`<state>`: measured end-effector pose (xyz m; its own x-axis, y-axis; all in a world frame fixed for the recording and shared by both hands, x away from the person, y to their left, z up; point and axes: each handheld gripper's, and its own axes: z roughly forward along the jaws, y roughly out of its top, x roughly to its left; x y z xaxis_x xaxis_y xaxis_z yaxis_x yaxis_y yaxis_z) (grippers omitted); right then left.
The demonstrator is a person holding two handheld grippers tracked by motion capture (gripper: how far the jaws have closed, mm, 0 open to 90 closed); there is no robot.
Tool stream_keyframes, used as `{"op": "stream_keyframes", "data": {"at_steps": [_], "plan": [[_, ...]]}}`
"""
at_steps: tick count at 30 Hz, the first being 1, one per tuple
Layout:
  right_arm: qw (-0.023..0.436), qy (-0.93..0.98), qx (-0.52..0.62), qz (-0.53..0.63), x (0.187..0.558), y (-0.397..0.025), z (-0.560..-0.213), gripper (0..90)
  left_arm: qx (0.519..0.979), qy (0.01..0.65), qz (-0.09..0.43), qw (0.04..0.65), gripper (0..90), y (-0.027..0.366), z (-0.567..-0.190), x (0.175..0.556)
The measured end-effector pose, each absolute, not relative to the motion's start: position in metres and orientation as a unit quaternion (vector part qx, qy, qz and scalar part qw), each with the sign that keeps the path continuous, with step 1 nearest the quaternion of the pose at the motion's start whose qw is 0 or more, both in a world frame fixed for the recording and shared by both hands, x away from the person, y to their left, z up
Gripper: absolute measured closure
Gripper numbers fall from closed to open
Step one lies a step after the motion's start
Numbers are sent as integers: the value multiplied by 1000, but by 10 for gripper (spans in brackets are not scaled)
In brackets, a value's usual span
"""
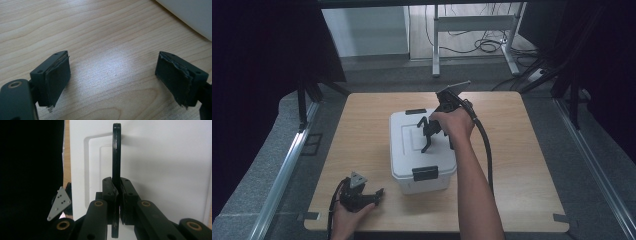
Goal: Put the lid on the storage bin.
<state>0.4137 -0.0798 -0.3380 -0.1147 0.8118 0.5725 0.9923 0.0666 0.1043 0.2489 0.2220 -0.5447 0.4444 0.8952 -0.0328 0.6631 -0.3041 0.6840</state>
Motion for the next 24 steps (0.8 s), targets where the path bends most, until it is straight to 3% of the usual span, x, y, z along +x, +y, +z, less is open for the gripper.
{"op": "stream_keyframes", "data": {"at_steps": [24], "plan": [[186,-705,-644,-229,418,-74,-356,839,787,495,180,320,127,222,-545,249]]}}
